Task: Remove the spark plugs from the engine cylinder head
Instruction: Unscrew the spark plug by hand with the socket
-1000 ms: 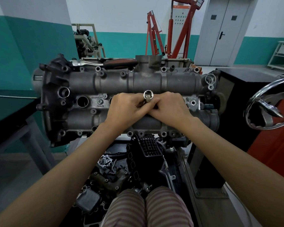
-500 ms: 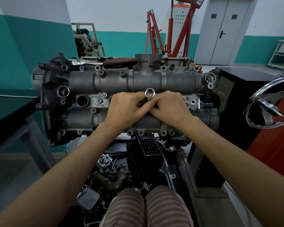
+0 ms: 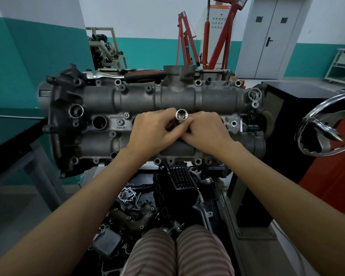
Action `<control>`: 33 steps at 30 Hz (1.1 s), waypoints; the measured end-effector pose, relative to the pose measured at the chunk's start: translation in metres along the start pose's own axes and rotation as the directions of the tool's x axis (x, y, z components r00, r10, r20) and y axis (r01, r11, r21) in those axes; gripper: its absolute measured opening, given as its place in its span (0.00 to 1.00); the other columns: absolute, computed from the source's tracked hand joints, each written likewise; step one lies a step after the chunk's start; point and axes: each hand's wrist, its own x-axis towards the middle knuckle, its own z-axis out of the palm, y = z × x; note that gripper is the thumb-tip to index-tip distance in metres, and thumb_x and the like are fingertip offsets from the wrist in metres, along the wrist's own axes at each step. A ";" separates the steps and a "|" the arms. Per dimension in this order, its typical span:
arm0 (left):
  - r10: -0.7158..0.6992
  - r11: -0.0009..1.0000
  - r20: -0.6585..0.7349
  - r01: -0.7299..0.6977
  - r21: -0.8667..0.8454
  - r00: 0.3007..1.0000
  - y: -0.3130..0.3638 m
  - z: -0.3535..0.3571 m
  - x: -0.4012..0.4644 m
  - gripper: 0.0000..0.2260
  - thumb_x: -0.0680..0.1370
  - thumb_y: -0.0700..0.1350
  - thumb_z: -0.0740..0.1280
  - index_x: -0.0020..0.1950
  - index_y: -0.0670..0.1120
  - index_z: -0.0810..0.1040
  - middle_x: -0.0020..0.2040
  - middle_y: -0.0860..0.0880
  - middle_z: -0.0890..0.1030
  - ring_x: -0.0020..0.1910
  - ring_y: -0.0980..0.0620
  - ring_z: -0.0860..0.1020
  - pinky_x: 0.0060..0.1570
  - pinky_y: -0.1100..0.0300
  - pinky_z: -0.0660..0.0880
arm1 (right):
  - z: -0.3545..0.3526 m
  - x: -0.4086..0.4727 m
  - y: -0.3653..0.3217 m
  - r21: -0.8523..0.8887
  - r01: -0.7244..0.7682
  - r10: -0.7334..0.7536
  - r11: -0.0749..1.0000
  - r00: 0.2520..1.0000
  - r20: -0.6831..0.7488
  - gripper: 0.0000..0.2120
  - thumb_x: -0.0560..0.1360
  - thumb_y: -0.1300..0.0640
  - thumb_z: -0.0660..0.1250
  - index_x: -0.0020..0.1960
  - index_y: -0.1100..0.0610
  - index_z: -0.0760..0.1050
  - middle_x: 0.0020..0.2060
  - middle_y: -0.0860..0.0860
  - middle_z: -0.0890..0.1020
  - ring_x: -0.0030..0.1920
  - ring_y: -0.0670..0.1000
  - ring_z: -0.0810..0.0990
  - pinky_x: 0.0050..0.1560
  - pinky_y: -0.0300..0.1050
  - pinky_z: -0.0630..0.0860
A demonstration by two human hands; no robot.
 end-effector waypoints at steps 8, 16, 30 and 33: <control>0.008 0.998 -0.015 -0.007 0.066 1.000 0.001 0.001 0.000 0.16 0.75 0.51 0.63 0.31 0.44 0.73 0.23 0.49 0.73 0.23 0.46 0.74 0.27 0.63 0.60 | -0.001 0.000 -0.002 0.015 -0.021 0.022 1.000 1.000 -0.016 0.21 0.71 0.41 0.57 0.48 0.56 0.76 0.34 0.53 0.82 0.37 0.56 0.80 0.32 0.42 0.60; 0.013 1.000 0.012 -0.013 0.015 1.000 0.005 -0.001 0.001 0.13 0.74 0.51 0.60 0.36 0.43 0.70 0.32 0.56 0.69 0.27 0.49 0.73 0.25 0.59 0.66 | 0.000 0.000 -0.002 0.042 0.004 -0.003 0.999 1.000 -0.008 0.15 0.73 0.47 0.59 0.50 0.59 0.71 0.36 0.53 0.80 0.36 0.57 0.79 0.31 0.44 0.62; 0.018 1.000 0.008 -0.018 0.006 1.000 0.006 -0.002 0.001 0.11 0.74 0.50 0.60 0.36 0.43 0.71 0.31 0.52 0.72 0.26 0.48 0.72 0.24 0.58 0.66 | 0.000 -0.001 -0.003 0.025 0.006 -0.006 1.000 1.000 -0.001 0.13 0.73 0.49 0.60 0.47 0.60 0.72 0.38 0.54 0.81 0.39 0.59 0.79 0.32 0.44 0.61; 0.022 0.998 -0.006 -0.021 0.064 1.000 0.004 0.000 0.000 0.13 0.74 0.49 0.62 0.35 0.43 0.75 0.27 0.49 0.76 0.24 0.47 0.74 0.25 0.63 0.62 | 0.000 0.000 -0.003 0.017 -0.021 0.021 1.000 0.999 -0.038 0.21 0.71 0.43 0.57 0.53 0.59 0.73 0.36 0.53 0.81 0.37 0.56 0.80 0.31 0.43 0.62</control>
